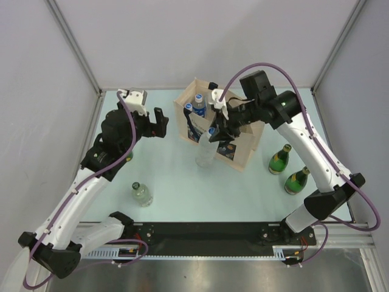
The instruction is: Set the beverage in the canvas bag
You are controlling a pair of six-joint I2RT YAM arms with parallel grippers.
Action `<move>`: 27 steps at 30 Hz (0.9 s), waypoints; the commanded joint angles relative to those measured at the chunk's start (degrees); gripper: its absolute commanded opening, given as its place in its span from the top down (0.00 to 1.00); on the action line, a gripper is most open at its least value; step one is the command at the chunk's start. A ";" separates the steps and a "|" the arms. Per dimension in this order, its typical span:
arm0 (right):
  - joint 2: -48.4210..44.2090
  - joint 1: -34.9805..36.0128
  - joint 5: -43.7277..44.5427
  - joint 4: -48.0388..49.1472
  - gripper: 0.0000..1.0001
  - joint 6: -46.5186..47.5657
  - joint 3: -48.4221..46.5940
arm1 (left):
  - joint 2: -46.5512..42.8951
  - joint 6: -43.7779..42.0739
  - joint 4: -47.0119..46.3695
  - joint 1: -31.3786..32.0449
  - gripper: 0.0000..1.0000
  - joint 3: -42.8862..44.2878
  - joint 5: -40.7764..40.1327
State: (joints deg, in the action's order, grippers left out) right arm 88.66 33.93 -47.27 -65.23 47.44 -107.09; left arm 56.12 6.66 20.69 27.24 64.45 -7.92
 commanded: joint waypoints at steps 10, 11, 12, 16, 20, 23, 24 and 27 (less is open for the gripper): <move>6.69 -5.63 1.20 34.63 1.00 -33.63 -24.54 | -2.06 0.11 -1.35 -0.79 0.00 -1.16 -1.39; 7.66 -6.59 1.65 35.43 1.00 -35.64 -26.14 | -2.24 0.20 -1.26 -0.79 0.00 -1.34 -1.39; 8.80 -7.03 2.00 36.13 1.00 -35.92 -27.29 | -2.24 0.20 -1.26 -0.79 0.00 -1.51 -1.31; 11.18 -8.71 5.68 37.98 1.00 -35.31 -31.33 | -2.59 0.20 -1.35 -0.79 0.00 -1.87 -1.57; 12.85 -11.16 7.36 38.60 1.00 -34.44 -32.83 | -2.86 0.20 -1.26 -0.88 0.00 -2.30 -1.74; 13.82 -12.40 8.07 37.11 1.00 -32.42 -32.05 | -2.68 0.20 -1.26 -0.96 0.00 -2.39 -1.66; 13.82 -12.75 8.07 36.93 1.00 -32.24 -30.74 | -2.59 0.20 -1.35 -0.97 0.00 -2.39 -1.66; 13.99 -13.63 8.24 36.14 1.00 -30.48 -26.79 | -2.15 0.20 -1.62 -1.05 0.00 -2.31 -1.48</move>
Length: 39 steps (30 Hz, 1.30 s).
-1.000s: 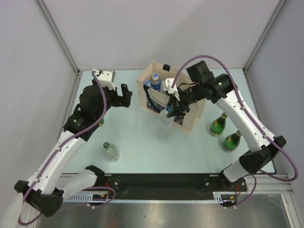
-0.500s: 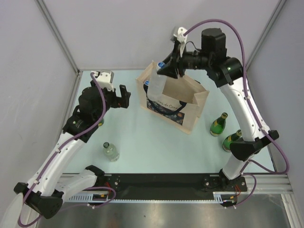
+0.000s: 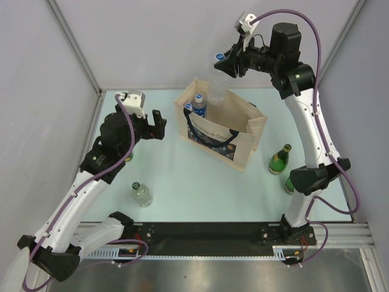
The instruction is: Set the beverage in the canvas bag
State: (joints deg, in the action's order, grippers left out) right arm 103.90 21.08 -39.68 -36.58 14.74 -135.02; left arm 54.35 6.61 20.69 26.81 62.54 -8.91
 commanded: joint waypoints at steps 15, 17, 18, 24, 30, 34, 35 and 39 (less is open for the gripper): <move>4.90 -1.83 1.71 9.42 1.00 6.70 10.39 | 0.94 -0.20 -1.44 -1.23 0.00 0.65 -0.15; 6.14 -1.66 1.54 9.68 1.00 6.62 10.39 | 1.02 -0.11 -1.44 -1.32 0.00 0.56 -0.15; 7.27 -1.57 1.45 10.12 1.00 6.53 10.48 | 1.02 -0.19 -1.35 -1.41 0.00 0.56 -0.15; 10.09 -0.43 1.98 13.55 1.00 7.23 12.41 | 1.20 -0.02 -1.35 -1.67 0.00 0.30 -0.15; 12.56 0.54 2.42 17.33 1.00 7.93 14.43 | 1.11 0.24 -1.26 -1.85 0.00 -0.14 -0.23; 12.82 0.01 0.40 20.40 1.00 8.63 19.07 | 0.50 0.33 -1.18 -1.93 0.00 -0.67 -0.41; 12.56 -0.16 -0.13 21.71 1.00 8.90 20.40 | 0.50 0.51 -1.09 -2.02 0.00 -0.84 -0.41; 12.30 -0.43 -1.19 23.74 1.00 9.95 25.06 | 0.06 0.77 -1.09 -2.11 0.00 -1.20 -0.50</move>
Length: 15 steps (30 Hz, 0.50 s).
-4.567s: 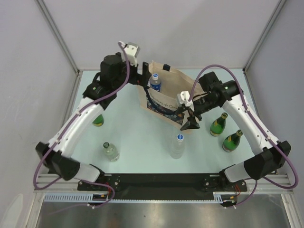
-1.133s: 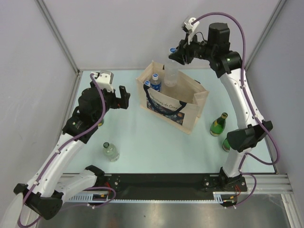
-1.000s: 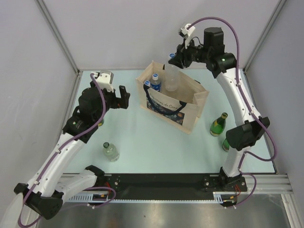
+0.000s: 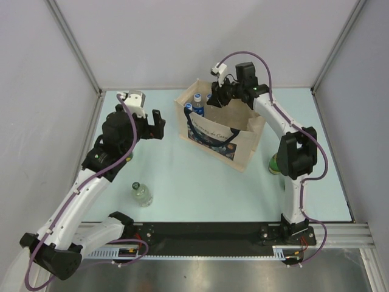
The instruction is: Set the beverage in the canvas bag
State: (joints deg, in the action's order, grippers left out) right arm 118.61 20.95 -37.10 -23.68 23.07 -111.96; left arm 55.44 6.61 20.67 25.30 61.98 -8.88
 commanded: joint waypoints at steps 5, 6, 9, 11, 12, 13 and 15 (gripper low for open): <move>-2.85 -1.00 -4.38 11.29 0.91 2.59 6.39 | -0.95 0.86 -0.98 -0.78 0.00 -0.72 -0.43; -3.12 -1.17 -4.47 11.29 0.88 2.59 6.93 | -0.86 0.86 -0.80 -0.78 0.00 -0.63 -0.34; -3.64 -1.70 -4.65 10.59 0.76 3.47 8.34 | -0.86 0.95 -0.63 -0.78 0.00 -0.63 -0.17; -3.82 -1.70 -4.47 9.27 0.66 4.08 8.51 | -0.95 1.12 -0.45 -0.86 0.00 -0.54 0.36; -4.00 -1.79 -4.47 8.92 0.65 4.35 8.60 | -0.86 1.30 -0.28 -0.87 0.00 -0.37 0.53; -4.35 -1.88 -4.47 8.66 0.60 4.53 8.69 | -0.95 1.47 -0.19 -0.87 0.00 -0.36 0.71; -4.79 -1.88 -4.12 8.22 0.54 4.62 8.69 | -0.86 1.91 0.25 -0.87 0.00 -0.10 1.32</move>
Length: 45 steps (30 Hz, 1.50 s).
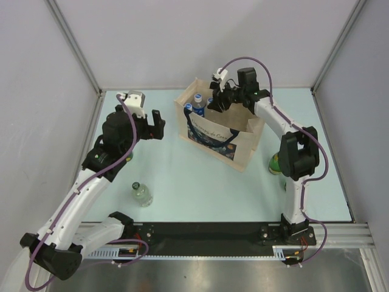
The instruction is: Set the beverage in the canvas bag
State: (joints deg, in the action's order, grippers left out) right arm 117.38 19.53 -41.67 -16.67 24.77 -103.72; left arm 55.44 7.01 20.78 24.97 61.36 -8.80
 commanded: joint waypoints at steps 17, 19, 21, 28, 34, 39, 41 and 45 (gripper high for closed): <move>-11.21 -1.69 -4.56 -8.20 0.28 1.24 -4.02 | -0.42 15.05 10.85 -1.94 0.00 5.43 9.84; -12.26 -1.86 -5.87 -10.56 0.27 0.45 -5.61 | -0.07 16.72 12.61 -2.12 0.00 5.96 10.64; -13.14 -2.21 -6.67 -11.54 0.27 -1.03 -6.93 | 0.46 18.47 15.95 -2.12 0.00 6.92 10.99; -19.03 -3.09 -7.02 -17.95 0.24 -0.18 -5.62 | 1.34 24.01 30.01 -2.03 0.00 11.32 8.89; -25.44 -3.79 -4.91 -23.93 0.23 3.08 -0.87 | 1.51 30.26 41.17 -2.12 0.02 12.11 9.59; -29.75 -5.11 -5.00 -26.66 0.23 5.11 4.40 | -0.15 33.59 51.19 -2.12 0.05 10.88 5.20; -30.72 -5.64 -5.26 -27.19 0.23 5.02 5.28 | -1.46 34.74 53.48 -2.12 0.07 9.92 3.88; -32.30 -6.52 -5.96 -27.81 0.23 4.67 7.04 | -3.67 38.69 54.28 -2.12 0.10 6.76 3.44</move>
State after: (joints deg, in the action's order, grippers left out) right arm 88.01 13.96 -46.89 -42.96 28.86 -97.76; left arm 54.68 40.23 70.54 23.33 70.50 -3.36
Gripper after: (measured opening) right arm 0.767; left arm 0.920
